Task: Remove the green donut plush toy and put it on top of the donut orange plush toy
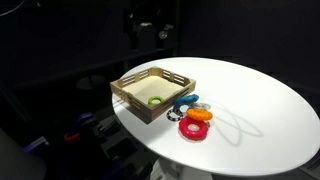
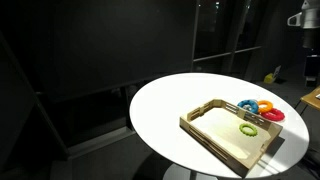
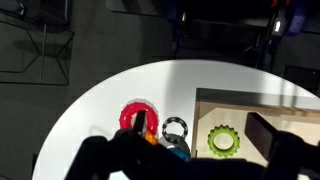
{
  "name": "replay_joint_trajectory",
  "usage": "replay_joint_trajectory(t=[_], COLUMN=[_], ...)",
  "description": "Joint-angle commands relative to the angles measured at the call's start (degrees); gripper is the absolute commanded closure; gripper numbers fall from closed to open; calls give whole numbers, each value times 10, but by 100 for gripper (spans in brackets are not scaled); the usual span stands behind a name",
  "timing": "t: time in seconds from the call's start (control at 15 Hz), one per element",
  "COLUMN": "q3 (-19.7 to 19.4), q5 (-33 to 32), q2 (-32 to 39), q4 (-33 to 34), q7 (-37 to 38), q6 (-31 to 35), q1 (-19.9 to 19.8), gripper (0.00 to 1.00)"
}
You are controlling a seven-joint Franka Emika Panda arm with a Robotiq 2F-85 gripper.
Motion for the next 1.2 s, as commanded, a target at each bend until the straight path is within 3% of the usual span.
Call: replay_joint_trajectory(t=[0.0,0.73,1.13], q3=[-7,-4,-4], q5=[-2,13,72], q2=[0,31,69], q4=[1,13,13], q7=[2,12,30], q6=[-1,13,100], q1=[7,15,31], gripper=[0,0,0])
